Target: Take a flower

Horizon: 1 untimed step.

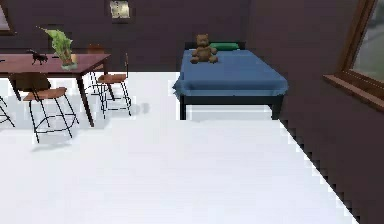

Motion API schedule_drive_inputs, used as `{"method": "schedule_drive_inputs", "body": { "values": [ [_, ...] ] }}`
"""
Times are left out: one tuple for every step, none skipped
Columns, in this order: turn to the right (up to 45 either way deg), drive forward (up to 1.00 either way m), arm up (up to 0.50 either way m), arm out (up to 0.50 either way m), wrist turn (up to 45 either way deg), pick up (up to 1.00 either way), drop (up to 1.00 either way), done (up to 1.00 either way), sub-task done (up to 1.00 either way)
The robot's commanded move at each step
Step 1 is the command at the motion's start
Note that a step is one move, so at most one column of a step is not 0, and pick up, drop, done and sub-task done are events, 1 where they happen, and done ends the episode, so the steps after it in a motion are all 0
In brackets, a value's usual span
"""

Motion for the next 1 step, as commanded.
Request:
{"method": "schedule_drive_inputs", "body": {
  "values": [
    [0.0,0.00,0.00,0.00,45.0,0.00,0.00,0.00,0.00]
  ]
}}
